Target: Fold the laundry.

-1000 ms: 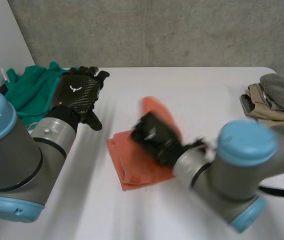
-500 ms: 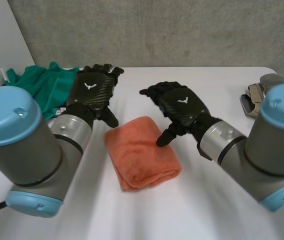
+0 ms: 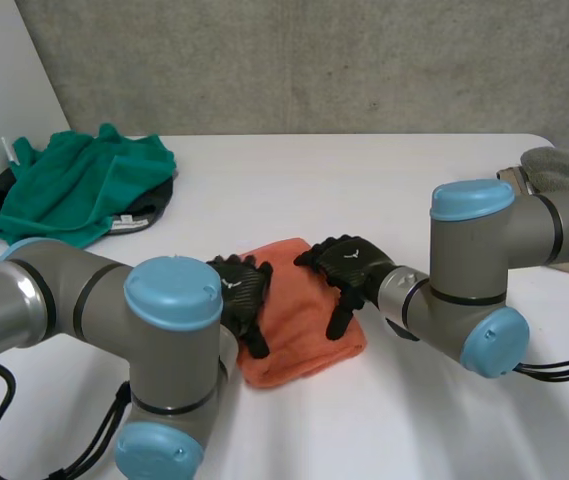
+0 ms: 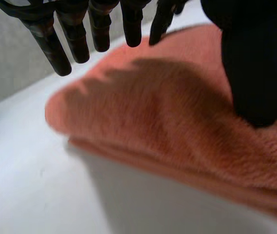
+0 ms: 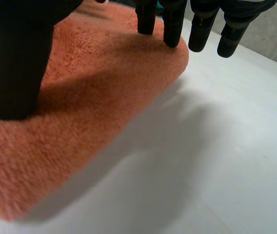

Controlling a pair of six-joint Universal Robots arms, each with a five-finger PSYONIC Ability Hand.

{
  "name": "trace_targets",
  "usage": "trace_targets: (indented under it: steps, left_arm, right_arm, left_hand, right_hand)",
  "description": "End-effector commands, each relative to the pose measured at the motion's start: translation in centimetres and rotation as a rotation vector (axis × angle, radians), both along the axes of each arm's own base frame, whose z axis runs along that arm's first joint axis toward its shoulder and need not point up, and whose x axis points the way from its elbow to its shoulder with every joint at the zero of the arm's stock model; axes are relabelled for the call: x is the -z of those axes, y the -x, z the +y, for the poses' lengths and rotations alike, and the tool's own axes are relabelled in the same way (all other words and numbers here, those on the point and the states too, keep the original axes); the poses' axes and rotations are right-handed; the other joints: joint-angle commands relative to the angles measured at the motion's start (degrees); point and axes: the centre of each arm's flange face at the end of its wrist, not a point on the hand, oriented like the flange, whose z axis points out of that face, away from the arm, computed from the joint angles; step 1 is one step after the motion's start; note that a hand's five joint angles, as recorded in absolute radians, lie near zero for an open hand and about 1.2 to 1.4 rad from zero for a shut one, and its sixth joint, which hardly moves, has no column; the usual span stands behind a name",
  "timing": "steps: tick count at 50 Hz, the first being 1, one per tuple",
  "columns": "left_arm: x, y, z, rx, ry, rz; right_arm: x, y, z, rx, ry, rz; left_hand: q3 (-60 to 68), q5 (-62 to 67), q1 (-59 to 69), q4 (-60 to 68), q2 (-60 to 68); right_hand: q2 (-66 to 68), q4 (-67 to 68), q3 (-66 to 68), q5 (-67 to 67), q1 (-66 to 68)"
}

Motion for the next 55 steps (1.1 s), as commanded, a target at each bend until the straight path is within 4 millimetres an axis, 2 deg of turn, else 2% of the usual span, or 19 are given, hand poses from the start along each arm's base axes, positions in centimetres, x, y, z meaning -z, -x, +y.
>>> trace_targets:
  steps: [1, 4, 5, 7, 8, 10, 12, 15, 20, 26, 34, 44, 55]
  left_arm:
    - [-0.2, -2.0, -2.5, -0.073, -0.047, -0.044]
    - [-1.8, -1.9, -2.9, -0.074, -0.012, -0.012]
    - [-3.5, -1.8, -3.2, -0.061, 0.02, 0.024]
    - [-5.2, -1.6, -3.2, -0.03, 0.048, 0.062]
    - [-6.7, -1.3, -3.2, 0.014, 0.072, 0.101]
    - [-7.9, -1.0, -3.3, 0.061, 0.09, 0.135]
    - [-9.6, -1.2, -3.9, 0.122, 0.114, 0.178]
    - [-11.0, -1.3, -4.3, 0.193, 0.128, 0.215]
    - [-13.4, -0.4, -3.1, 0.428, 0.134, 0.282]
    - [-14.3, -0.6, -3.1, 0.535, 0.096, 0.301]
    - [-14.5, -0.3, -2.8, 0.552, 0.093, 0.301]
    - [-14.1, -0.1, -2.8, 0.55, 0.08, 0.301]
    - [-14.2, -0.2, -2.9, 0.547, 0.084, 0.301]
  right_arm:
    - [-0.8, 0.2, 0.0, -0.032, 0.132, 0.105]
    - [-2.9, 0.7, 0.2, -0.01, 0.188, 0.102]
    - [-3.4, 0.8, 0.2, -0.002, 0.202, 0.097]
    - [-4.6, 1.2, 0.6, 0.01, 0.244, 0.077]
    - [-4.8, 1.2, 0.8, 0.011, 0.261, 0.068]
    - [-4.8, 1.3, 1.5, 0.009, 0.281, 0.057]
    - [-4.5, 1.6, 2.8, -0.004, 0.304, 0.046]
    - [-3.9, 1.7, 5.2, -0.038, 0.321, 0.032]
    - [-1.6, 2.5, 7.7, -0.062, 0.298, 0.041]
    - [0.5, 2.5, 8.9, -0.089, 0.334, 0.011]
    - [2.6, 1.6, 8.1, -0.099, 0.379, -0.012]
    - [3.7, 0.8, 7.0, -0.106, 0.403, 0.004]
    - [3.2, 0.1, 6.1, -0.108, 0.44, -0.009]
  left_hand:
    - [0.7, 0.0, 1.5, 1.2, 1.0]
    - [0.5, -0.2, 1.3, 1.1, 0.9]
    - [0.7, 0.0, 1.5, 1.2, 1.0]
    - [0.7, 0.0, 1.5, 1.2, 1.0]
    - [0.7, 0.0, 1.5, 1.2, 1.0]
    - [1.2, 0.5, 2.0, 1.7, 1.5]
    - [1.3, 0.7, 2.2, 1.9, 1.7]
    - [1.5, 0.8, 2.4, 2.1, 1.9]
    - [2.5, 1.9, 3.4, 3.1, 2.9]
    - [2.5, 1.9, 3.4, 3.1, 2.9]
    - [2.2, 1.5, 3.0, 2.7, 2.5]
    - [2.2, 1.5, 3.0, 2.7, 2.5]
    - [2.2, 1.5, 3.0, 2.7, 2.5]
  right_hand:
    - [-2.5, -2.5, -2.4, -2.7, -3.1]
    - [-2.5, -2.5, -2.4, -2.7, -3.1]
    - [-2.5, -2.5, -2.4, -2.7, -3.1]
    - [-2.5, -2.5, -2.4, -2.7, -3.1]
    - [-2.5, -2.5, -2.4, -2.7, -3.1]
    - [-2.5, -2.5, -2.4, -2.7, -3.1]
    - [-2.5, -2.5, -2.4, -2.7, -3.1]
    - [-2.5, -2.5, -2.4, -2.7, -3.1]
    - [-2.5, -2.5, -2.4, -2.7, -3.1]
    - [-2.5, -2.5, -2.4, -2.7, -3.1]
    - [-2.5, -2.5, -2.4, -2.7, -3.1]
    - [-1.1, -1.1, -1.0, -1.3, -1.7]
    - [10.4, 10.4, 10.4, 10.1, 9.7]
